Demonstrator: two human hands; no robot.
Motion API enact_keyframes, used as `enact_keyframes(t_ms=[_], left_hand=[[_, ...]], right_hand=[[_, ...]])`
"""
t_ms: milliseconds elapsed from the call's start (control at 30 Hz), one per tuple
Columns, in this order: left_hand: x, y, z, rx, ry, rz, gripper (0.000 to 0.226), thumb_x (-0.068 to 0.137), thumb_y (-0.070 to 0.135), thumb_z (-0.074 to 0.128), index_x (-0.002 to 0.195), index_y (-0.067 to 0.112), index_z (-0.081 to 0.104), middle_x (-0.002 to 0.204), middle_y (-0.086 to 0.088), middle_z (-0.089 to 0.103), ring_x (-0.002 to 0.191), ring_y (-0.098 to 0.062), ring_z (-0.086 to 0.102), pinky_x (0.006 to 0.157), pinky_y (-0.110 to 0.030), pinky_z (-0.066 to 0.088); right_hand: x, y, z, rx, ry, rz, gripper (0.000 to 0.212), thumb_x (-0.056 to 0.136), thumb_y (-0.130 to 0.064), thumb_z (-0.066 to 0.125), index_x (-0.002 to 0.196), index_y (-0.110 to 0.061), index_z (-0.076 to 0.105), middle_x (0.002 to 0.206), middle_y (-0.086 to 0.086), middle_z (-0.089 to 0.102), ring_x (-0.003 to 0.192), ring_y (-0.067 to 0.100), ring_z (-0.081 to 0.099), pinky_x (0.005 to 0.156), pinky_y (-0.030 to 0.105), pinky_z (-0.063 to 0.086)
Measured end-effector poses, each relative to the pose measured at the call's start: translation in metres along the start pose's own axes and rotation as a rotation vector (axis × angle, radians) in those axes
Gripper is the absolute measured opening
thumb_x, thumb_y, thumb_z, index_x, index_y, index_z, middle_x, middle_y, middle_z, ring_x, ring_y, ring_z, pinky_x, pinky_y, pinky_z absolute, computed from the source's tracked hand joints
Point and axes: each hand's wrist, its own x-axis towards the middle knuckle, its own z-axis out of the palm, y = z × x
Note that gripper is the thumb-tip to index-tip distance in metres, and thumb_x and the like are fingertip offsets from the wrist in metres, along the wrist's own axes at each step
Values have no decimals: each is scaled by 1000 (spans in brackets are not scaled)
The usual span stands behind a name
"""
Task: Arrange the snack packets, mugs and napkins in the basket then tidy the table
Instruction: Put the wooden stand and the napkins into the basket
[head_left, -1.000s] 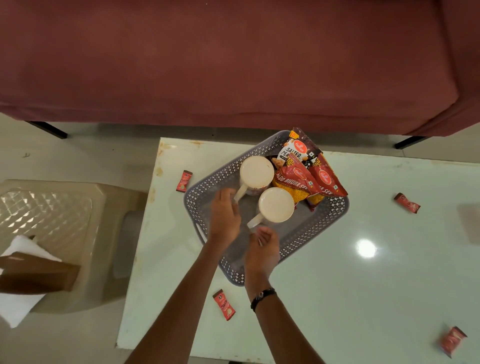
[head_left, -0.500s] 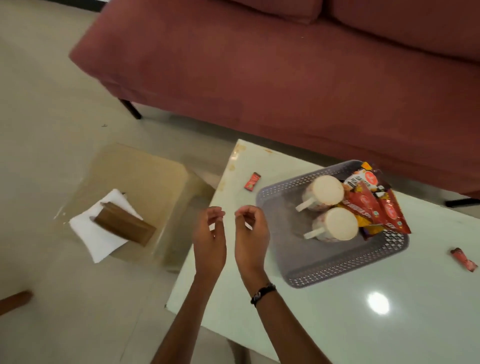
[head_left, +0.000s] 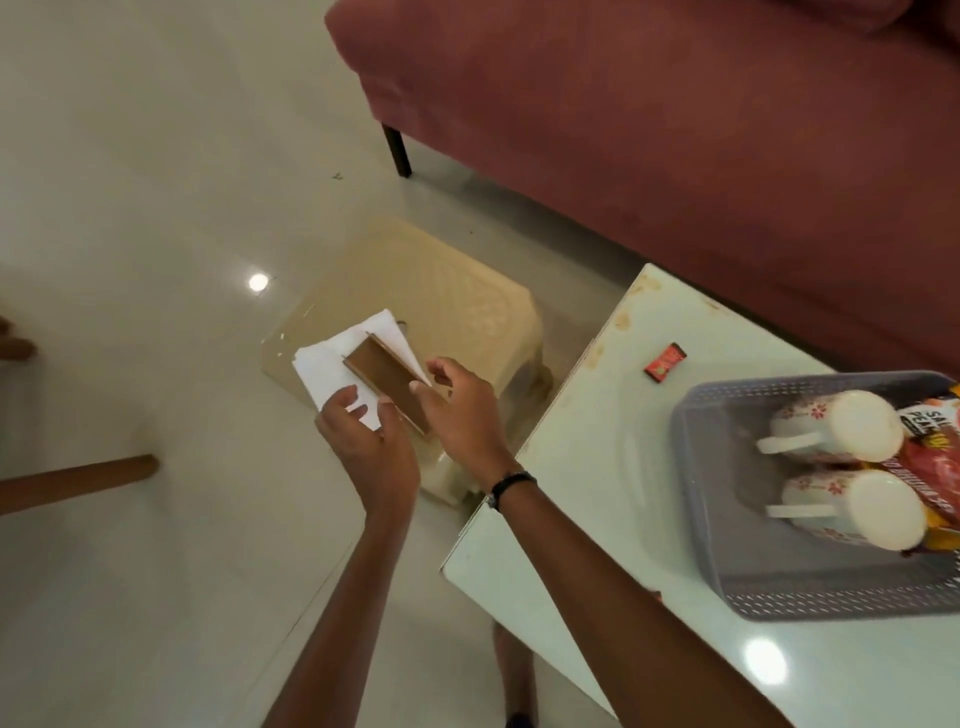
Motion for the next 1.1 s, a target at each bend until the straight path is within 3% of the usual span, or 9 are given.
enact_keyframes(t_ms=[133, 233, 367, 467, 600, 700, 833, 933, 1100], left_hand=[[10, -3, 1, -31, -144, -189, 53, 94, 27, 51, 140, 11, 31, 145, -7, 39, 128, -22, 45, 97, -29, 42], [13, -4, 4, -5, -236, -222, 55, 94, 28, 49, 143, 18, 28, 146, -6, 42, 126, -20, 49, 98, -29, 42], [11, 1, 4, 36, -288, -120, 45, 95, 19, 44, 139, 21, 35, 133, -1, 55, 106, -9, 56, 81, -22, 42], [0, 8, 3, 71, -296, -49, 45, 95, 16, 43, 139, 22, 34, 126, 6, 55, 95, 3, 53, 71, -7, 40], [-38, 23, 9, 88, -360, 66, 46, 97, 18, 46, 141, 21, 34, 124, 8, 55, 102, 1, 52, 83, -13, 42], [-77, 31, 20, 89, -460, 164, 47, 95, 19, 50, 140, 24, 36, 117, 18, 54, 103, 3, 56, 85, -11, 44], [-141, 44, 48, 64, -659, 224, 50, 93, 32, 51, 140, 26, 37, 117, 17, 59, 102, 6, 57, 90, -19, 49], [-191, 55, 75, 57, -808, 245, 49, 94, 34, 49, 140, 27, 35, 123, 6, 63, 107, -5, 60, 94, -22, 48], [-244, 56, 117, 135, -992, 293, 63, 94, 37, 46, 148, 32, 13, 130, 4, 59, 114, -12, 60, 93, -16, 42]], right_hand=[[10, -5, 11, -285, -70, -60, 35, 93, -31, 54, 123, -12, 57, 112, 10, 68, 104, 30, 62, 85, 39, 52], [16, -7, 16, -443, -51, -95, 26, 95, -19, 45, 115, -11, 61, 101, 14, 69, 94, 35, 63, 77, 39, 50], [12, -4, 17, -388, -30, -122, 23, 94, -15, 43, 106, -10, 62, 91, 12, 70, 82, 33, 65, 73, 39, 53], [-3, -1, 8, -263, 30, -146, 21, 94, -17, 45, 104, -12, 62, 88, 9, 72, 78, 30, 66, 72, 40, 56], [-36, 7, -31, -177, 122, -107, 28, 98, -23, 45, 119, -13, 60, 96, 6, 72, 83, 21, 67, 78, 31, 56], [-65, 25, -70, -164, 230, -64, 30, 98, -25, 45, 121, -17, 61, 88, 4, 72, 73, 17, 65, 67, 22, 48], [-105, 68, -135, -244, 429, -14, 26, 98, -21, 47, 116, -16, 65, 84, 3, 73, 68, 19, 65, 61, 27, 49], [-131, 101, -181, -308, 552, 16, 22, 96, -14, 52, 112, -10, 66, 78, 6, 71, 62, 20, 64, 58, 34, 56], [-152, 149, -228, -321, 650, 170, 18, 93, -9, 57, 106, -3, 68, 79, 13, 72, 67, 25, 65, 61, 32, 55]])
